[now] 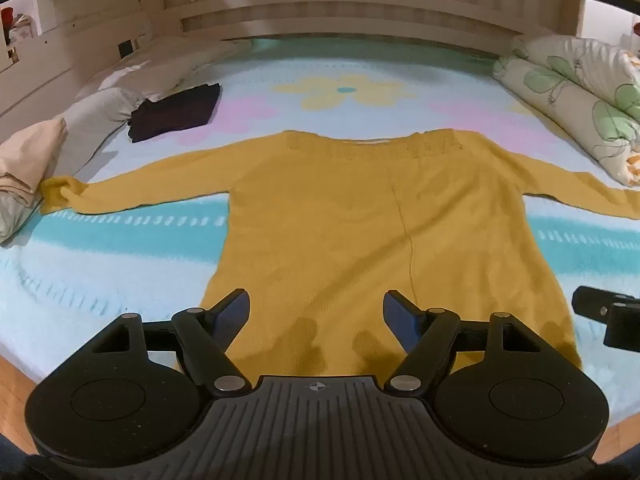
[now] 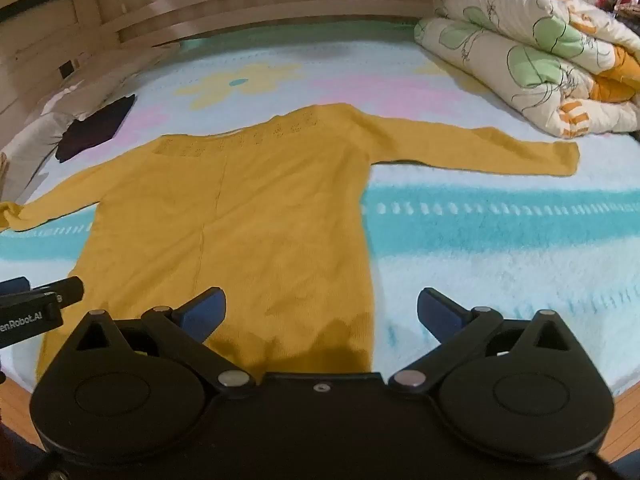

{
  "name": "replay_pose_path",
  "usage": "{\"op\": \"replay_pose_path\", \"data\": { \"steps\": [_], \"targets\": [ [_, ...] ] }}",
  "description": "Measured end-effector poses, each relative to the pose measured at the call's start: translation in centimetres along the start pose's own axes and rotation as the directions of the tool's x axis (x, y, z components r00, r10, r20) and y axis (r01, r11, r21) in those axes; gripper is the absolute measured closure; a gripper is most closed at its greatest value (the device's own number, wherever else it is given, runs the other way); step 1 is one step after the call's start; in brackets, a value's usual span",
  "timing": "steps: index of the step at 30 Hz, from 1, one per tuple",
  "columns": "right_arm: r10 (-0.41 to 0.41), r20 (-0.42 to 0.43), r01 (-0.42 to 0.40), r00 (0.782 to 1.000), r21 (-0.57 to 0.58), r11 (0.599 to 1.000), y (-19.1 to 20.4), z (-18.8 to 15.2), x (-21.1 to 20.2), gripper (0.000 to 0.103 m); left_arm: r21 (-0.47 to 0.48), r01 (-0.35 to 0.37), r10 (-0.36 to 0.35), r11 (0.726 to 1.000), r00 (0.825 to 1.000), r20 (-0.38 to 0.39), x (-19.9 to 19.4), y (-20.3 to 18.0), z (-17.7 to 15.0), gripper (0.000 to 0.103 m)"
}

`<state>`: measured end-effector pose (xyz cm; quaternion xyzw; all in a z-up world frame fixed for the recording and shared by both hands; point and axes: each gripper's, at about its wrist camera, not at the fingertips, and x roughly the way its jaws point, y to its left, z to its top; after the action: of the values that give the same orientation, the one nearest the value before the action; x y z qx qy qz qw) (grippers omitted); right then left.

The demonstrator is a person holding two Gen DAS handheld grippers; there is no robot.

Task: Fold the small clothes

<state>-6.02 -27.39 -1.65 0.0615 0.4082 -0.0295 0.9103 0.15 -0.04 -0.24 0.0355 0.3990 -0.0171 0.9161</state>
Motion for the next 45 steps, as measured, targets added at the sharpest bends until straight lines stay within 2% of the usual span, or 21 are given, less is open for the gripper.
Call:
{"op": "replay_pose_path", "data": {
  "steps": [6,9,12,20,45],
  "targets": [
    [-0.009,-0.012,0.009,1.000,-0.018,1.000,-0.3,0.7,0.5,0.001,0.004,0.010,-0.010,1.000,0.999,-0.037,0.3,-0.1,0.4,0.030],
    [-0.056,-0.009,0.055,0.998,-0.044,0.997,1.4,0.8,0.3,0.001,0.019,0.006,-0.005,1.000,1.000,-0.031,0.4,-0.1,-0.5,0.030],
    [-0.033,-0.001,0.033,0.999,-0.025,0.999,0.6,0.3,0.5,0.001,0.013,0.000,0.001,1.000,0.999,-0.051,0.6,0.0,-0.6,0.030],
    [-0.039,-0.028,0.038,0.999,-0.043,0.998,0.8,-0.1,1.2,0.001,0.008,-0.011,0.011,1.000,0.995,-0.095,1.3,0.1,-0.9,0.030],
    [-0.048,-0.080,0.044,0.996,-0.048,0.998,1.2,-0.2,2.1,0.001,0.005,-0.026,0.027,1.000,0.990,-0.137,2.0,-0.3,-1.0,0.030]
  ]
}}
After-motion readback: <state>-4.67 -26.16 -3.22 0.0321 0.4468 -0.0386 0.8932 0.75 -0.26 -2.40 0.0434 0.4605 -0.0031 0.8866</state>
